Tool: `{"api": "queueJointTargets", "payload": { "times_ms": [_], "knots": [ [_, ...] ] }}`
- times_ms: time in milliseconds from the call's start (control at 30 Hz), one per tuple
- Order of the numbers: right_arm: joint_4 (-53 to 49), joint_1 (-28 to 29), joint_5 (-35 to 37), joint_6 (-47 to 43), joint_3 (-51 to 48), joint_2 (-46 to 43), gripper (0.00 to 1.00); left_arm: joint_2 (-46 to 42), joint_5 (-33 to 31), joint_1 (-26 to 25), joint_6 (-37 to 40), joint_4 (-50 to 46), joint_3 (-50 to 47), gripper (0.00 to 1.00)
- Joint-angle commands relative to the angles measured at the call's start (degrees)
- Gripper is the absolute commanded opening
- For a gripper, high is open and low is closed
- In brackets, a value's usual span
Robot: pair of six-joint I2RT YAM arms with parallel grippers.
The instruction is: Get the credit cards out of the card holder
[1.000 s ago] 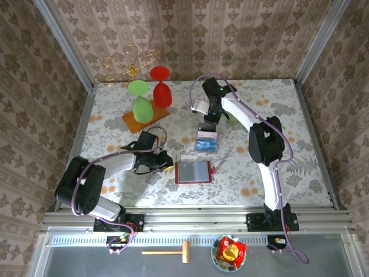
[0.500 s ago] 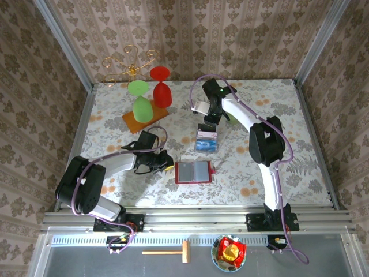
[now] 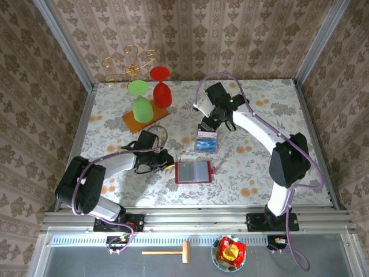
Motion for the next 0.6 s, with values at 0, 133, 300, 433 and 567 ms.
{"api": "queueJointTargets", "payload": {
  "times_ms": [0, 133, 300, 433, 567],
  "knots": [
    [5.78, 1.59, -5.41, 16.69, -7.09, -4.98, 0.3, -0.36, 1.19, -0.71, 0.57, 0.85, 0.12, 0.11],
    [13.56, 3.01, -13.25, 28.25, -17.21, -10.19, 0.25, 0.3, 1.35, -1.45, 0.66, 1.6, -0.11, 0.11],
    [19.7, 6.01, -14.73, 43.0, -25.89, -13.17, 0.22, 2.04, 1.87, -3.0, -0.13, 3.82, -0.45, 0.11],
    [24.54, 7.37, -18.03, 53.58, -31.87, -13.79, 0.17, 2.7, 1.5, -4.05, -0.13, 3.94, -0.56, 0.11],
    [29.57, 9.25, -18.79, 61.32, -36.44, -14.08, 0.14, 2.29, 0.54, -4.59, -0.13, 3.32, -1.43, 0.11]
  ]
}}
